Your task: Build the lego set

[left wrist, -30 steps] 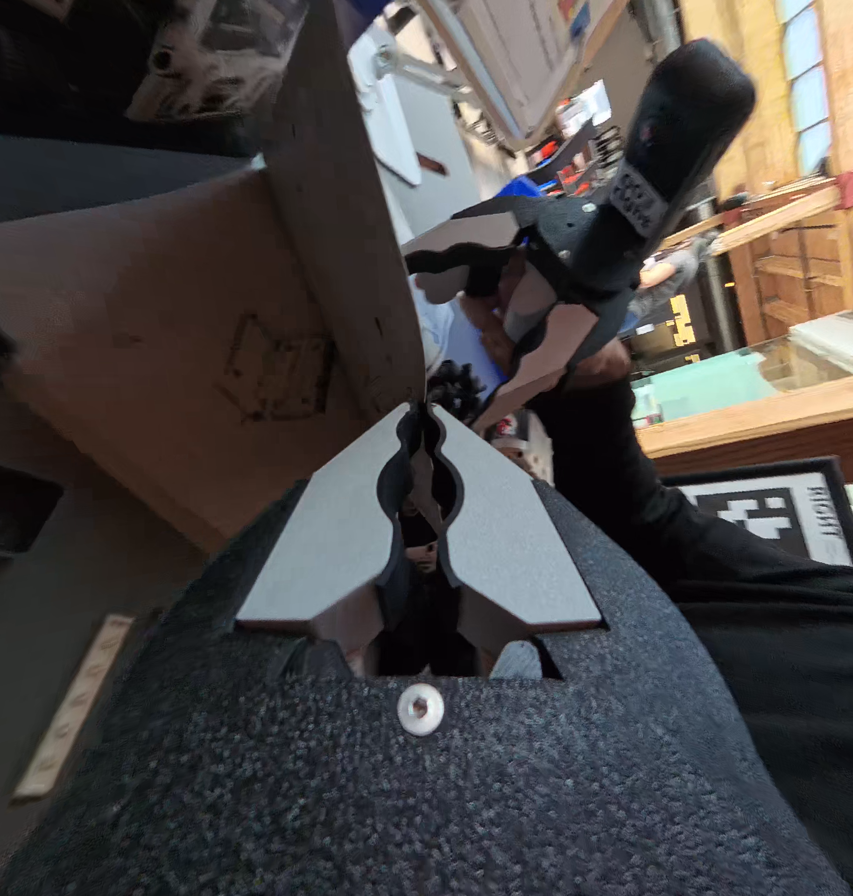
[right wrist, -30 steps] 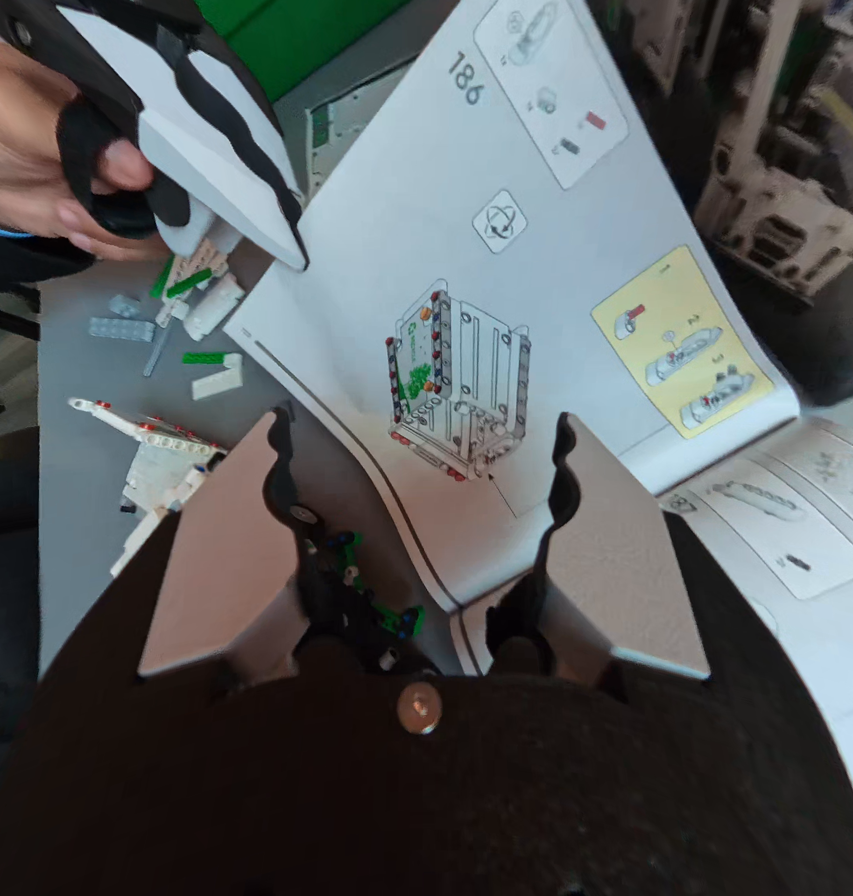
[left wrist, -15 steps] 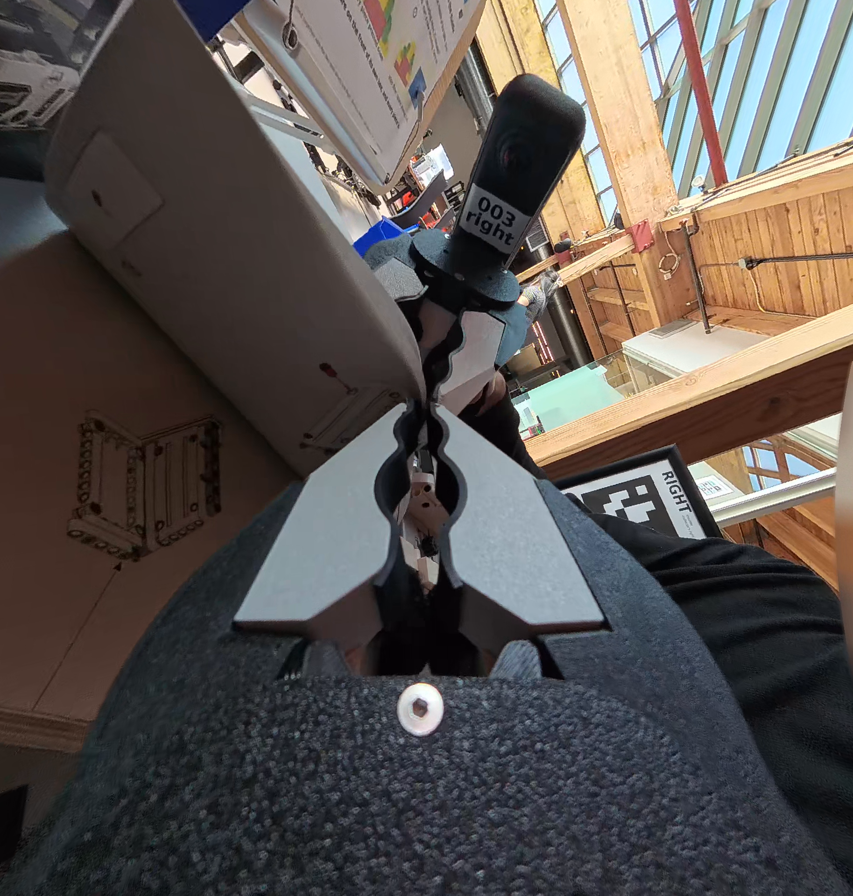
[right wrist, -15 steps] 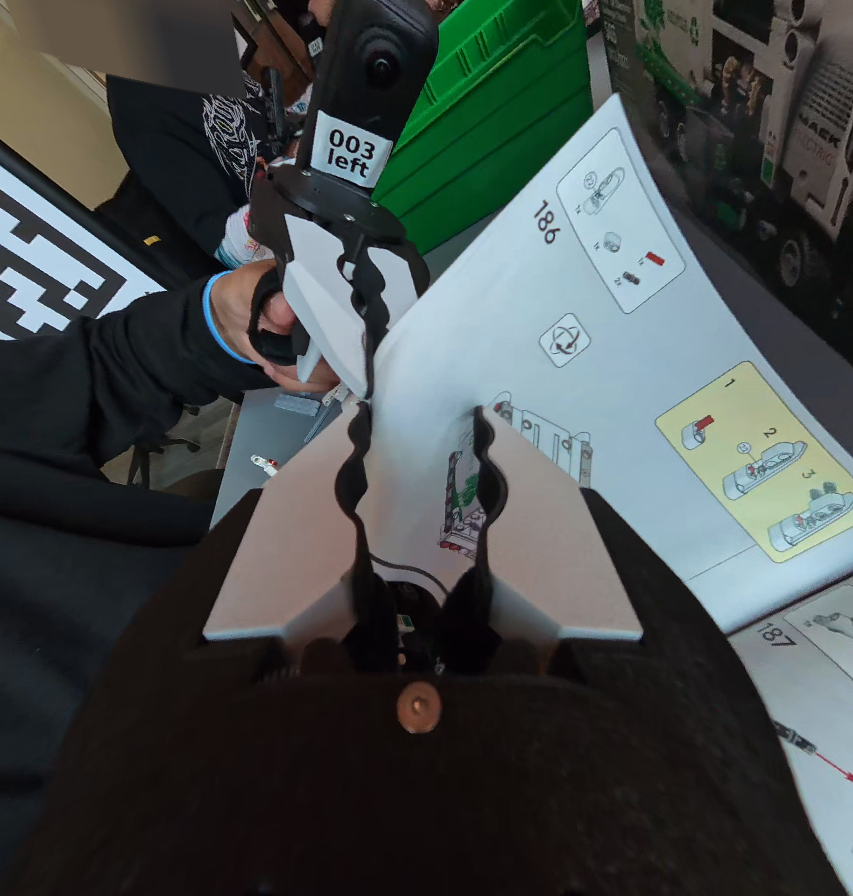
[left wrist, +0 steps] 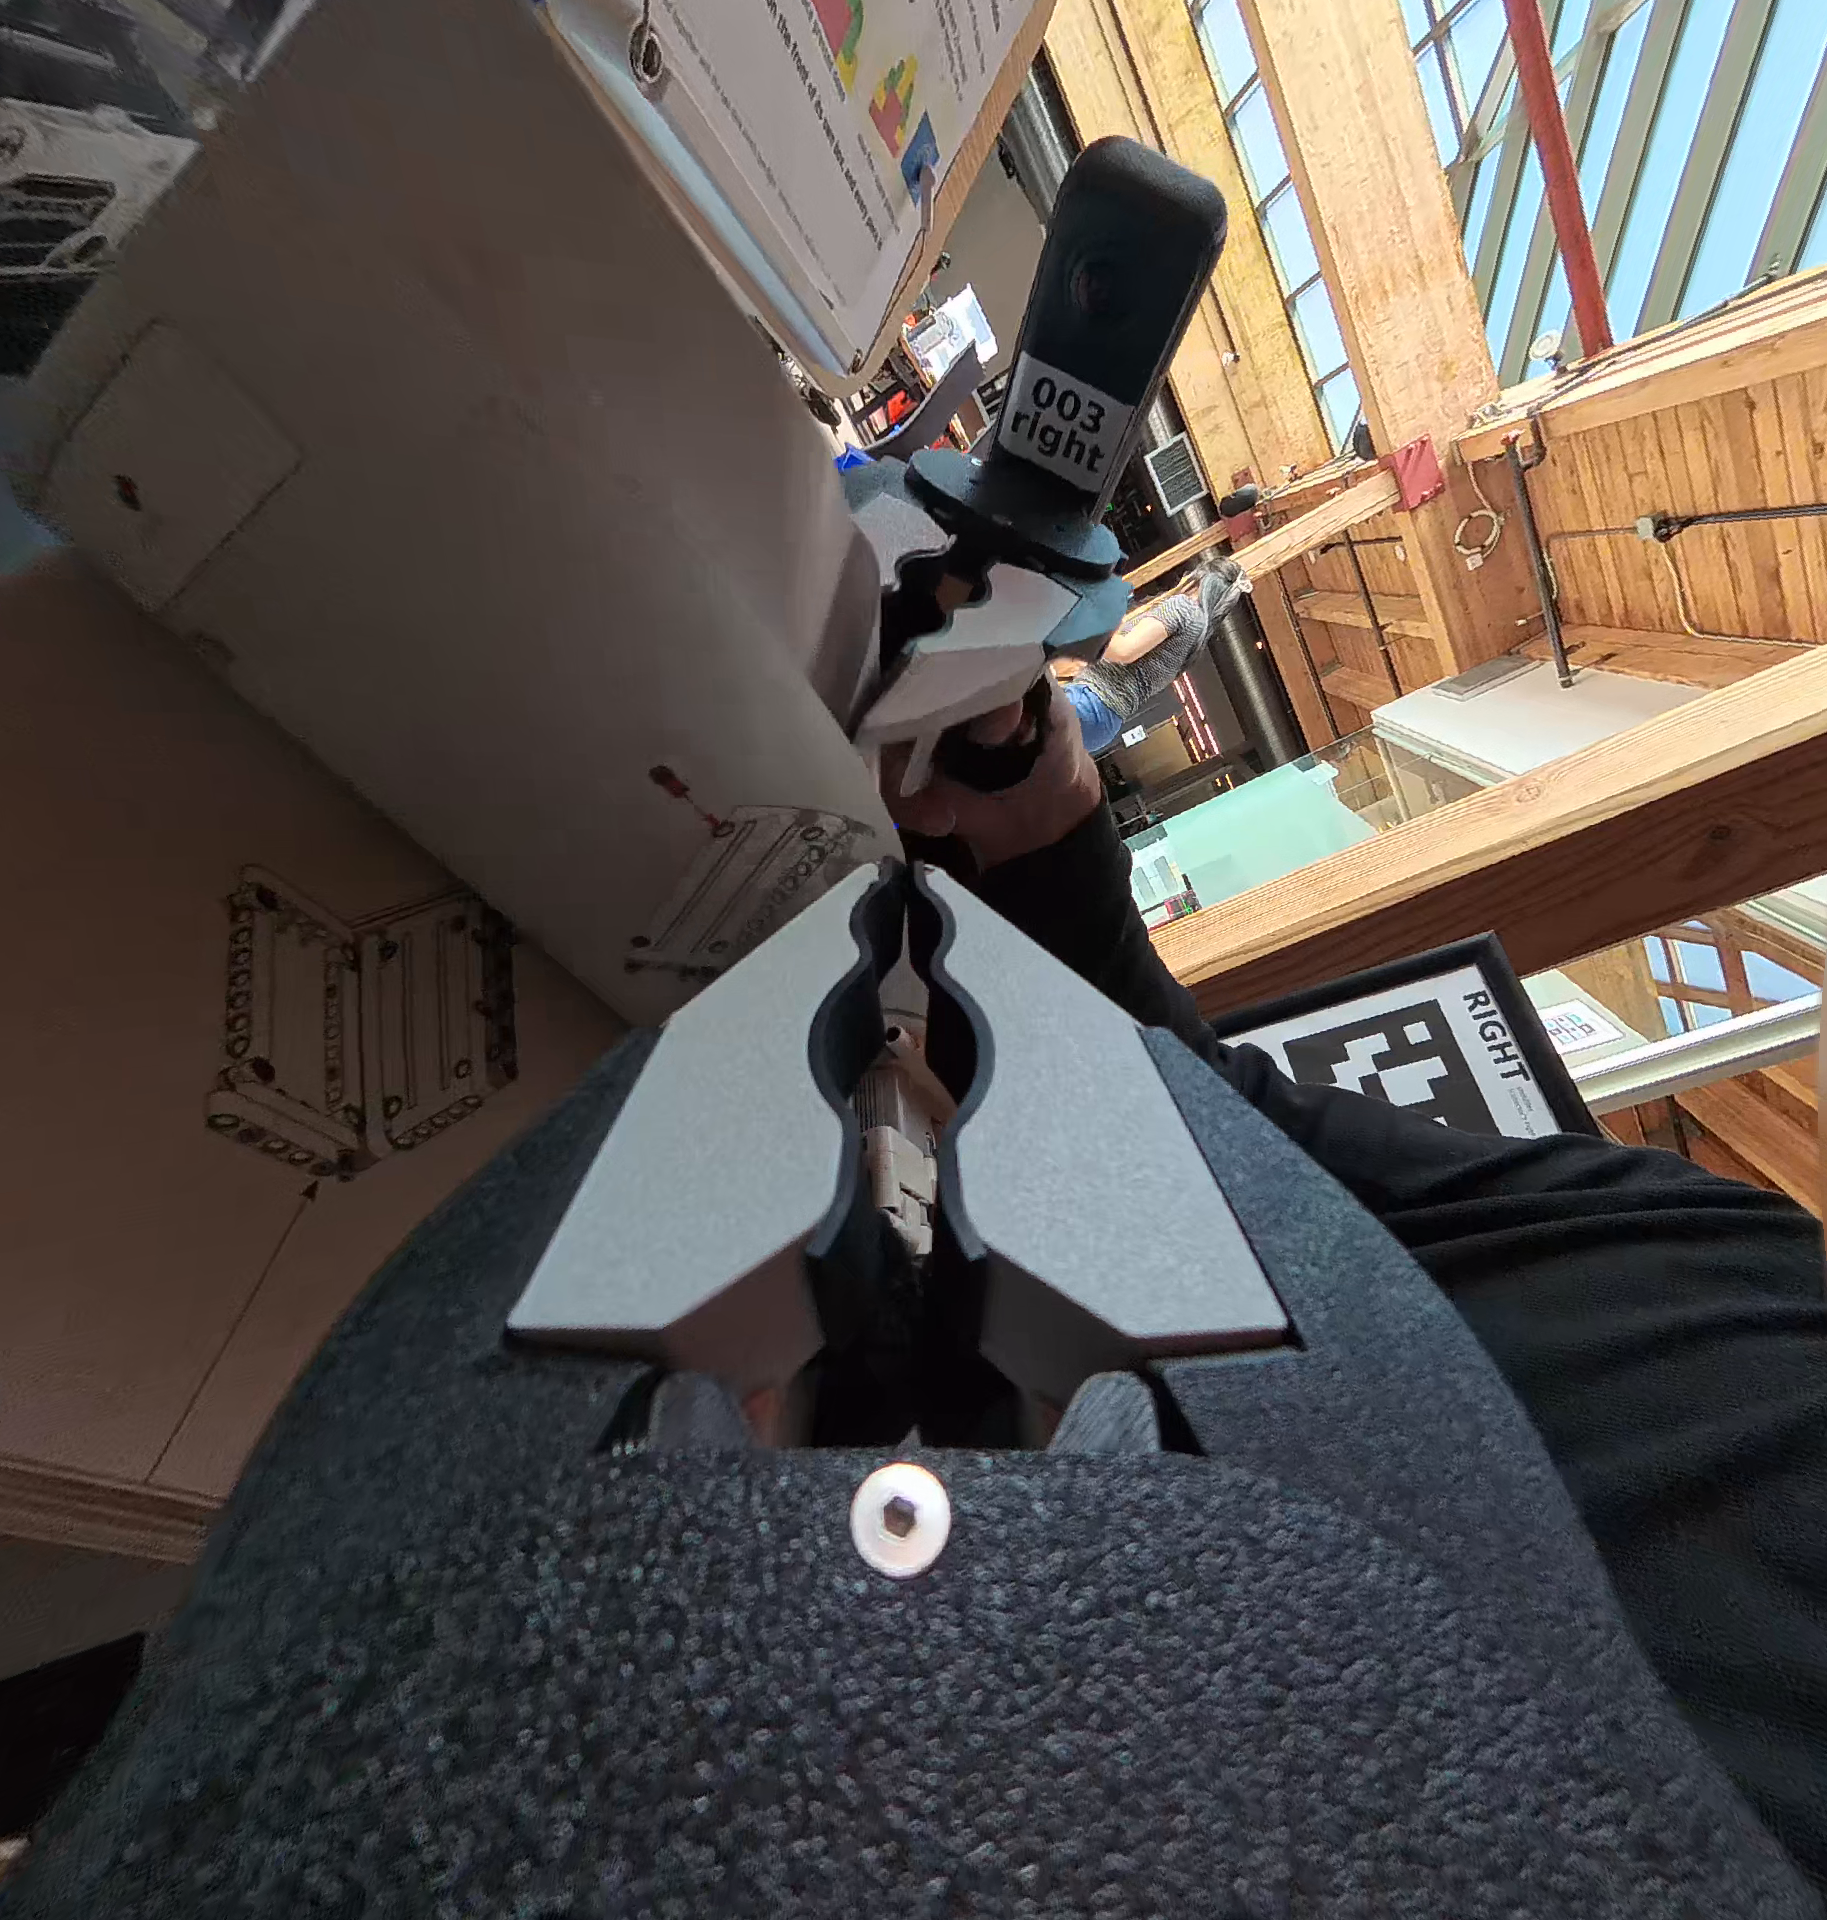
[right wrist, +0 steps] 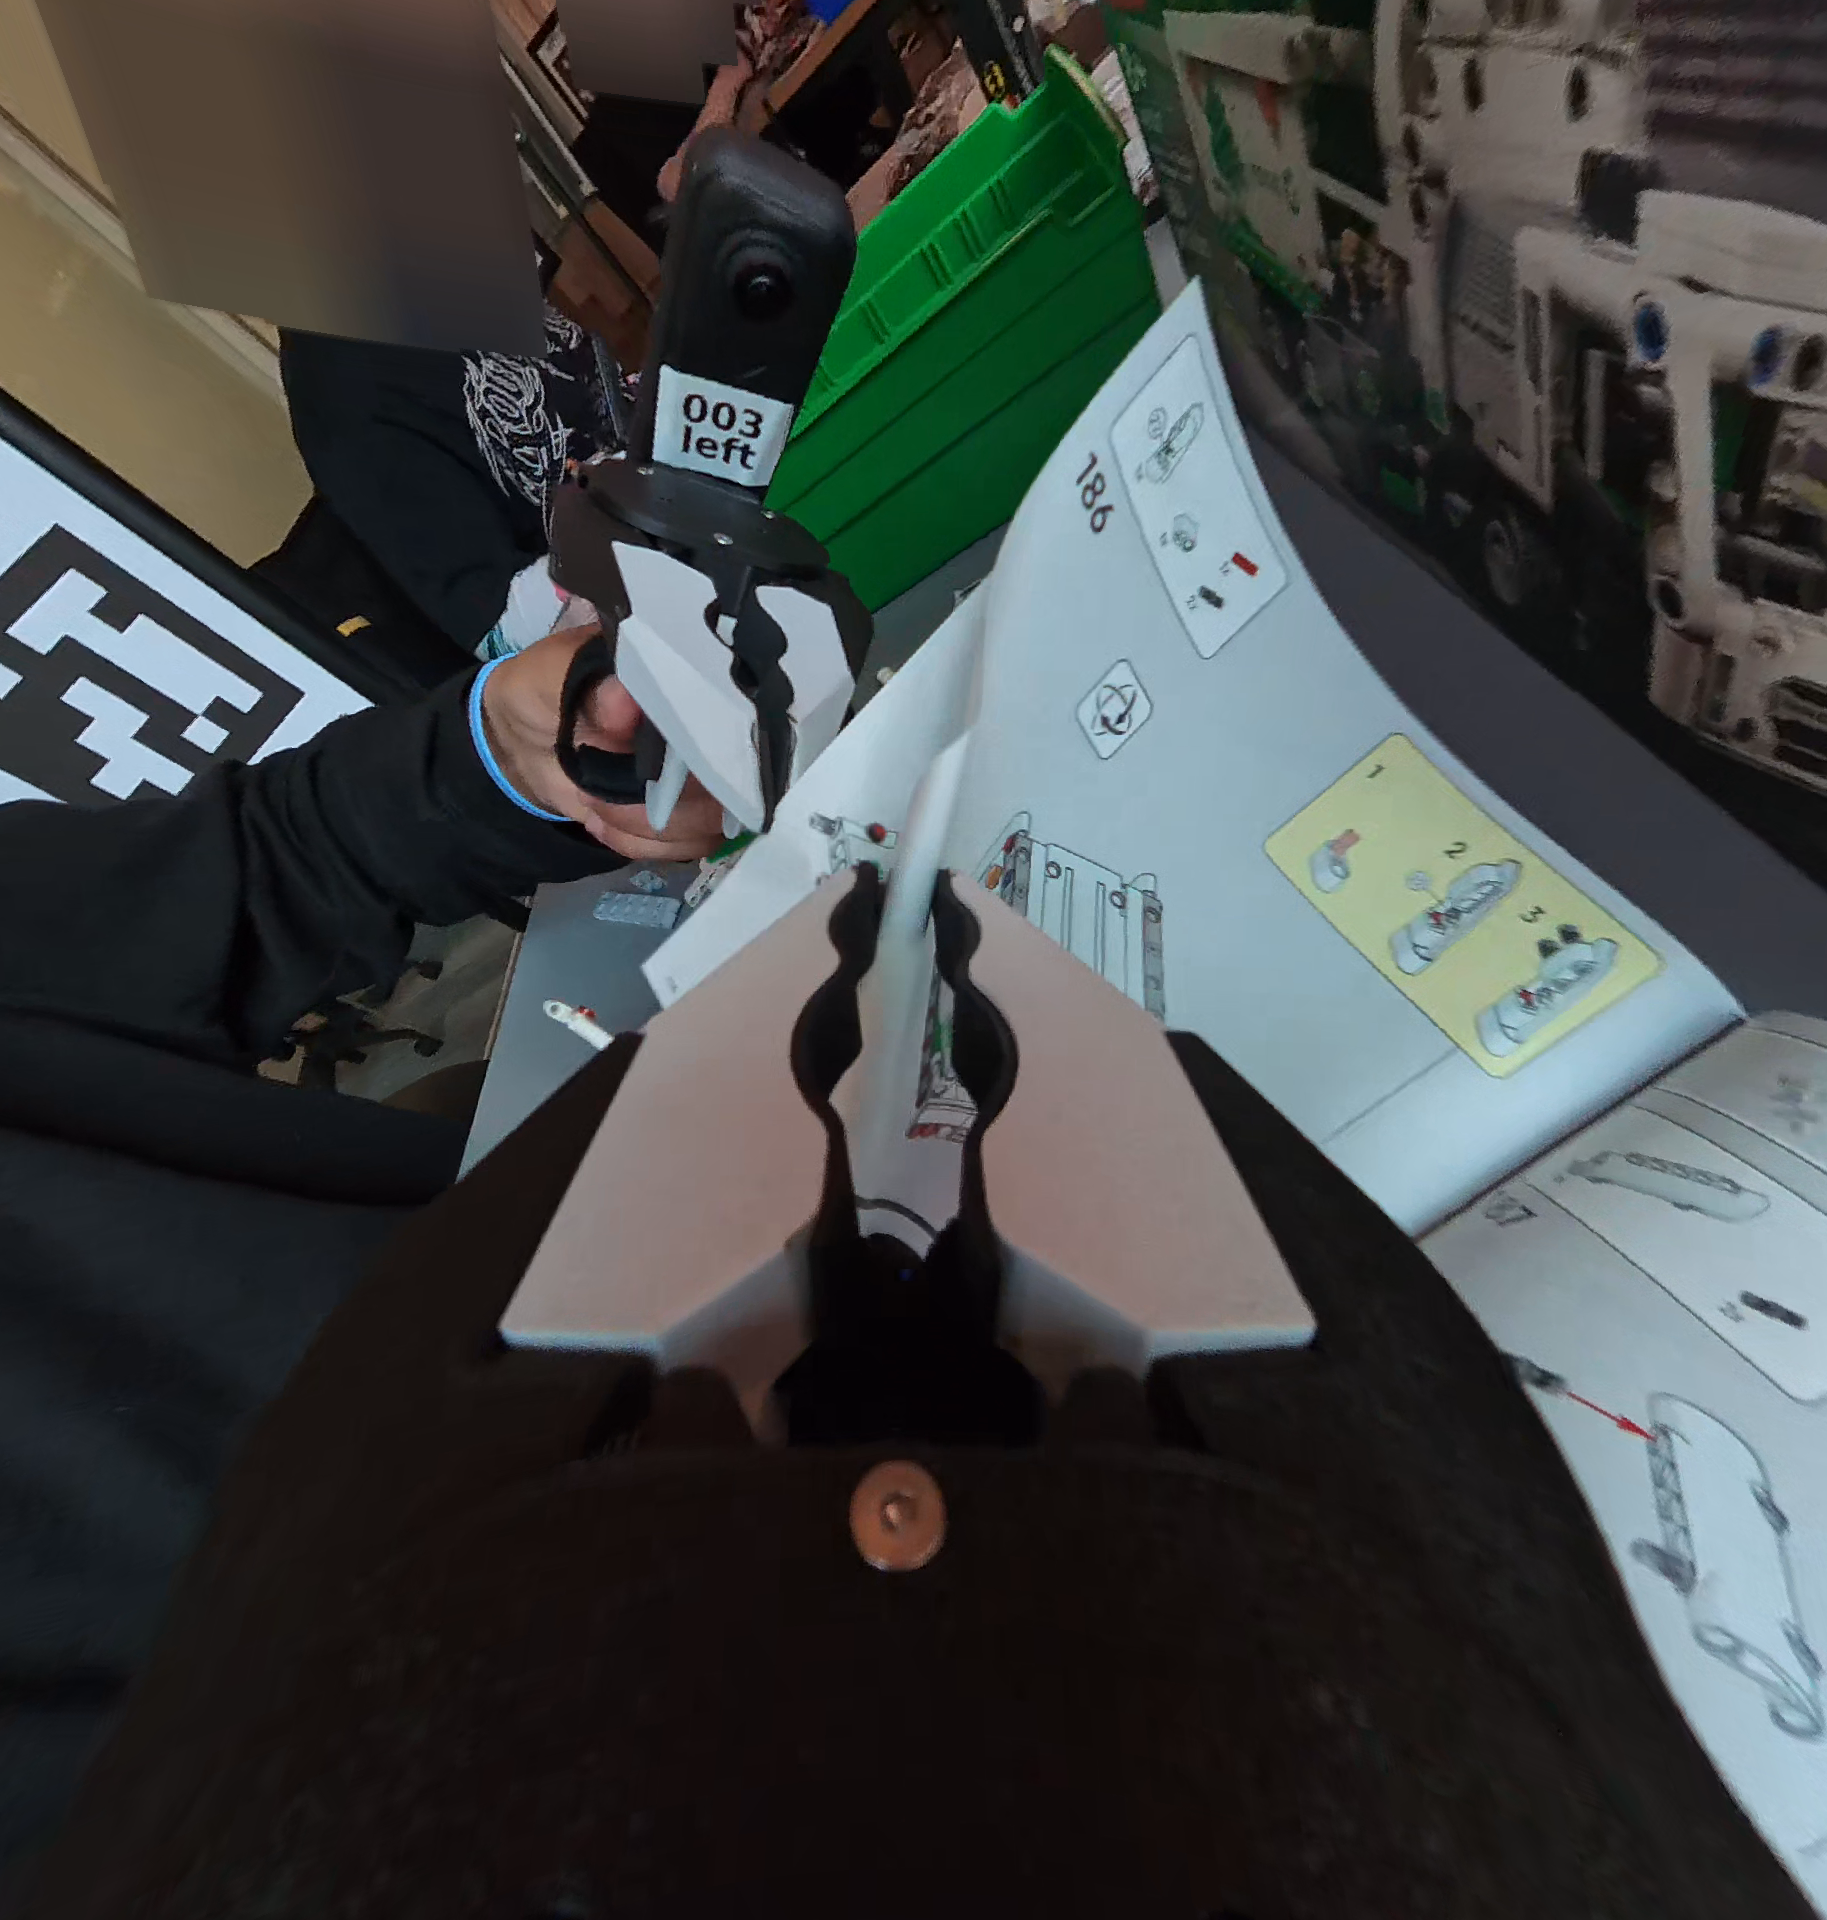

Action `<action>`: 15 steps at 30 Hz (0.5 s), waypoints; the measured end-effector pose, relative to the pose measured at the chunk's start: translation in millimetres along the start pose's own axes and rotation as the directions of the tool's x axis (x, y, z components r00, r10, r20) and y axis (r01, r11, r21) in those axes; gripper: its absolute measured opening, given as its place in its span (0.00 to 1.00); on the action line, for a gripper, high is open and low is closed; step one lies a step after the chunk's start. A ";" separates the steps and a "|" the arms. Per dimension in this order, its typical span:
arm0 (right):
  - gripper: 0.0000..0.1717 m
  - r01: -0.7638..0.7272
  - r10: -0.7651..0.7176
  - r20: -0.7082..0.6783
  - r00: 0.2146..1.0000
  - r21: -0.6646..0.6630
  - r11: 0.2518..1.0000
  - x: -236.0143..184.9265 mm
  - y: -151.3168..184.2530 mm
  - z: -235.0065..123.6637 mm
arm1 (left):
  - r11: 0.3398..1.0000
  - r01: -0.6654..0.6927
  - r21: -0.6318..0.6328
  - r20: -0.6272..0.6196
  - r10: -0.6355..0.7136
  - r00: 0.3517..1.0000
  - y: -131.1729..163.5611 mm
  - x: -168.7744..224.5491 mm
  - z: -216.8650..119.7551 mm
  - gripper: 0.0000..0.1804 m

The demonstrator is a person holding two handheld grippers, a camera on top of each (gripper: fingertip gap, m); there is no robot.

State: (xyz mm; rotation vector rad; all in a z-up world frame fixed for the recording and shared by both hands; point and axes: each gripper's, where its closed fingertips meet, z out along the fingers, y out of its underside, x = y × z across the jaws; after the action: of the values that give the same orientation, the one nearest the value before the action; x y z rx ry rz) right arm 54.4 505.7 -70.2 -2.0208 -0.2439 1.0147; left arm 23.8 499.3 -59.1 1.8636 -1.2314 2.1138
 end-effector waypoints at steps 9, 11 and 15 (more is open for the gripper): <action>0.04 -0.041 0.047 -0.378 0.925 0.024 0.999 62.4 16.0 -94.8 | 0.997 -0.026 -0.075 0.229 0.043 0.972 15.4 -29.9 -24.0 0.00; 0.04 -0.072 0.095 -0.473 0.876 0.067 0.995 74.0 20.7 -127.3 | 0.995 -0.037 -0.091 0.296 0.062 0.953 18.8 -38.3 -34.1 0.00; 0.03 -0.101 0.163 -0.591 0.790 0.137 0.985 81.6 35.5 -178.5 | 0.992 -0.073 -0.105 0.419 0.110 0.901 11.1 -58.1 -51.4 0.00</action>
State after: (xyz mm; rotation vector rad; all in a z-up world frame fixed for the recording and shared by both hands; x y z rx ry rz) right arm 232.3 417.2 -86.7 -2.1772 0.2913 0.4014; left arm -8.1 547.7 -111.9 2.3508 -1.4881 1.7057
